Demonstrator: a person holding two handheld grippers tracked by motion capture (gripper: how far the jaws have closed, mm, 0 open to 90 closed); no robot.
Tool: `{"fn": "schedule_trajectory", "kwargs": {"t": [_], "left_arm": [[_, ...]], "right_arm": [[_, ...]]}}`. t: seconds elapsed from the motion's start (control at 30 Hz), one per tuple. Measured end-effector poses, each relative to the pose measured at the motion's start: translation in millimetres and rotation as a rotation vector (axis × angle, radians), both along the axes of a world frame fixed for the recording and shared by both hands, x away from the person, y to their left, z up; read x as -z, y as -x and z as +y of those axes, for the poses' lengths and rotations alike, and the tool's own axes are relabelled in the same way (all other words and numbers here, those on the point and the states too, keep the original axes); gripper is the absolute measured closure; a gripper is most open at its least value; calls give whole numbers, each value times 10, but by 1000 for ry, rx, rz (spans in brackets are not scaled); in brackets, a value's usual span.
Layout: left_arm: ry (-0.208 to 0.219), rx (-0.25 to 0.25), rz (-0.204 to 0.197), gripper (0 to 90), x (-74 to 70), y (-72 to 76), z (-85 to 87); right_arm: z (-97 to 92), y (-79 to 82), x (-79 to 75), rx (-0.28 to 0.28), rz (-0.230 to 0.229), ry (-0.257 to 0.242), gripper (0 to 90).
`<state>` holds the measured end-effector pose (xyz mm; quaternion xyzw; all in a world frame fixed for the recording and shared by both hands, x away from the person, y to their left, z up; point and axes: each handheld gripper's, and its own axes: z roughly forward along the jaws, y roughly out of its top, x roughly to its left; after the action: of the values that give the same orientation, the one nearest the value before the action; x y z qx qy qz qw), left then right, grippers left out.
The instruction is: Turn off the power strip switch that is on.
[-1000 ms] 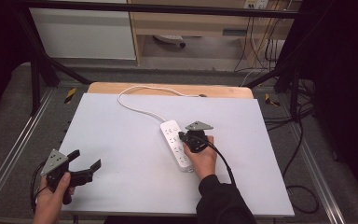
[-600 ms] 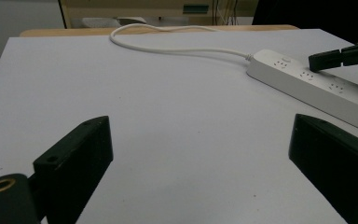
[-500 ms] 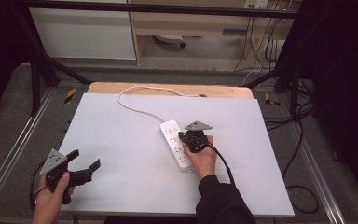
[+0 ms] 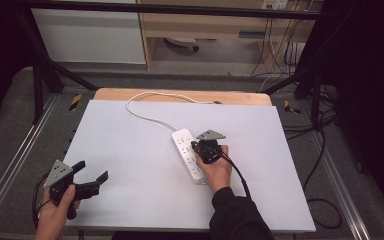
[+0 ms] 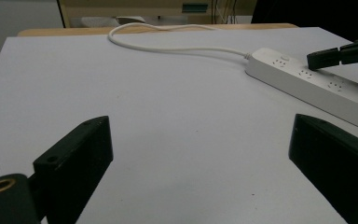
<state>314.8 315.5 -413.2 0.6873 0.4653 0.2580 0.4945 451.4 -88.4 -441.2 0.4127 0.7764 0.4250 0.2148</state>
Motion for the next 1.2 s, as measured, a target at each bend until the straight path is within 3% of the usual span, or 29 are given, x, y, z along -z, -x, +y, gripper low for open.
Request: {"fn": "schedule_trajectory", "kwargs": {"t": [0.63,0.8,1.2], "left_arm": [[-4,3,3,61,1,0,-2],[-3,3,6,61,4,0,-9],[-3,4,8,61,7,-3,-13]], "right_arm": [[-2,-11,-11,-5,9,7,900],[-18,-21,-11,-2,27,-17,900],[-9,-22,-17,-5,24,-2,900]]}}
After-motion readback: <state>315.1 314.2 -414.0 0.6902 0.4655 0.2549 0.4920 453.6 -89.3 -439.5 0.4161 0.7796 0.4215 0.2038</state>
